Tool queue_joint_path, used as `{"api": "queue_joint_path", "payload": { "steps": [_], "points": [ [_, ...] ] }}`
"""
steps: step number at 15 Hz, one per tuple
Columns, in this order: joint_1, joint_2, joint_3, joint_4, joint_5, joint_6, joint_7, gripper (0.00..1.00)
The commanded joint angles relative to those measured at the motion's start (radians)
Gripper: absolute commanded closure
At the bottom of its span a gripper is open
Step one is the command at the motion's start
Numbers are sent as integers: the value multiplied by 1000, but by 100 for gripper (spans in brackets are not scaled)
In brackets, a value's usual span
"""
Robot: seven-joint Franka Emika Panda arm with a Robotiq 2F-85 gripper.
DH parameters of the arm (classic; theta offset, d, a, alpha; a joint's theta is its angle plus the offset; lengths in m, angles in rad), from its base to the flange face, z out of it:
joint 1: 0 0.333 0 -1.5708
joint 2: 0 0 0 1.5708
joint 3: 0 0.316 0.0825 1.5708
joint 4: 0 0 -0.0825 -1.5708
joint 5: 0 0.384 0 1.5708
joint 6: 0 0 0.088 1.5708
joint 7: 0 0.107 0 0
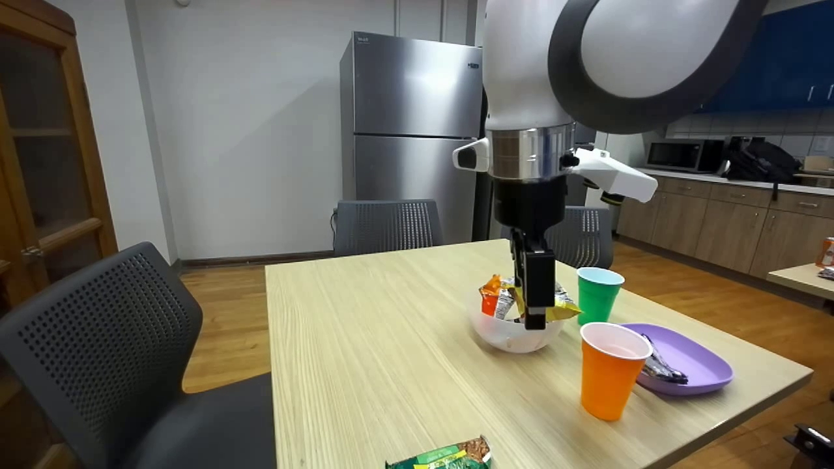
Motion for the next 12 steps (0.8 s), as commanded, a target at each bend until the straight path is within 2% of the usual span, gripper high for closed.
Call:
{"api": "queue_joint_path", "payload": {
  "steps": [1,12],
  "points": [
    [-4,-1,5,1,2,-2,-2,0],
    [5,-2,17,3,-23,4,-1,0]
  ]
}}
